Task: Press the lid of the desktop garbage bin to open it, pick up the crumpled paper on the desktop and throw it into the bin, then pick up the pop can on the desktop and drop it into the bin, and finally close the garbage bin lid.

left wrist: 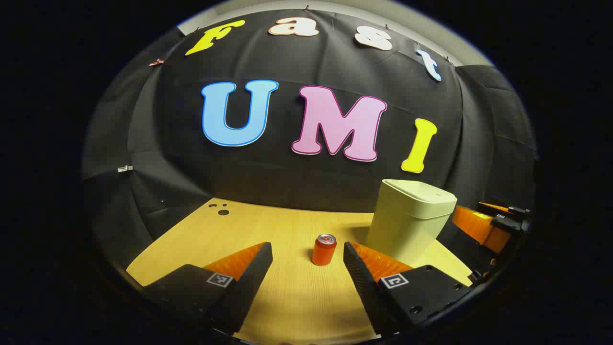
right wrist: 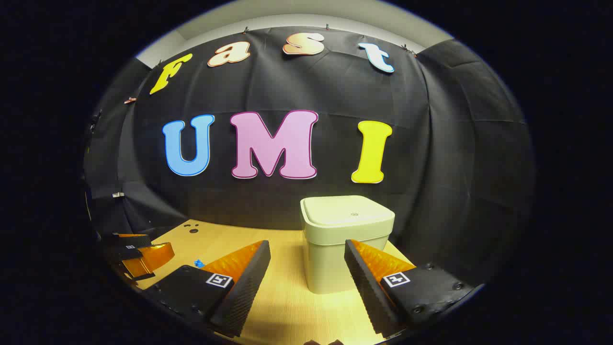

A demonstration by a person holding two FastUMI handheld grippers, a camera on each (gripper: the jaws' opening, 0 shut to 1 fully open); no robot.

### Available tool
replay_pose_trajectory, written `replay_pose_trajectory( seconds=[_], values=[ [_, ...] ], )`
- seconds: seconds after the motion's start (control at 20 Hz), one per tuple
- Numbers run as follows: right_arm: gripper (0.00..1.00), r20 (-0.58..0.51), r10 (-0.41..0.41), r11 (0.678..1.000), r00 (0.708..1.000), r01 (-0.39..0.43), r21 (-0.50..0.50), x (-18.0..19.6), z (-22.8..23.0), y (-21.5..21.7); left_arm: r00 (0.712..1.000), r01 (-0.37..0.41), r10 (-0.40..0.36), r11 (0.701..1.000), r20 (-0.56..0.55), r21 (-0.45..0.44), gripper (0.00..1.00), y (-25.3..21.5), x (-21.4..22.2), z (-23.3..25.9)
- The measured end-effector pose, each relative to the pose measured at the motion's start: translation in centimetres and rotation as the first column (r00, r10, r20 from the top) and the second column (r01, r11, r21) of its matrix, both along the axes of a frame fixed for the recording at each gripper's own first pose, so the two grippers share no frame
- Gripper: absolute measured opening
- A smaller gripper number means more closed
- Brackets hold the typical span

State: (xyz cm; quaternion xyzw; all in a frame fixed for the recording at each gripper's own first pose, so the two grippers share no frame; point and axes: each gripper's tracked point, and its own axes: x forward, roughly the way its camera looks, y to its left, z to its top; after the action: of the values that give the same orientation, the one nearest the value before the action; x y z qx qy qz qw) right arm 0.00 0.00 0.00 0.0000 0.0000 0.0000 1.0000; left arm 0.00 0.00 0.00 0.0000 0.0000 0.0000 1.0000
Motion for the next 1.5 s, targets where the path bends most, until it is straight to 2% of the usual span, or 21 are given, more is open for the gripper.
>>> replay_pose_trajectory(
  seconds=[0.3,0.7,1.0,1.5],
  values=[
    [0.98,-0.016,0.038,0.999,0.999,-0.039,-0.024,1.1,-0.2,1.2,1.0,-0.023,0.023,1.0,0.012,0.009,0.96,1.2,1.2,0.2],
    [0.98,0.024,0.081,0.995,0.996,-0.08,-0.052,2.2,1.0,2.4,0.998,-0.055,0.054,0.998,0.035,0.025,0.96,2.3,1.6,0.4],
    [0.98,0.025,0.095,0.995,0.995,-0.095,-0.035,2.6,1.3,2.6,0.998,-0.053,0.052,0.998,0.03,0.024,0.96,1.9,1.3,0.0],
    [0.98,0.037,0.134,0.989,0.99,-0.131,-0.075,2.4,2.2,2.3,0.999,-0.038,0.038,0.999,0.014,0.028,0.96,0.3,0.7,-1.0]
  ],
)
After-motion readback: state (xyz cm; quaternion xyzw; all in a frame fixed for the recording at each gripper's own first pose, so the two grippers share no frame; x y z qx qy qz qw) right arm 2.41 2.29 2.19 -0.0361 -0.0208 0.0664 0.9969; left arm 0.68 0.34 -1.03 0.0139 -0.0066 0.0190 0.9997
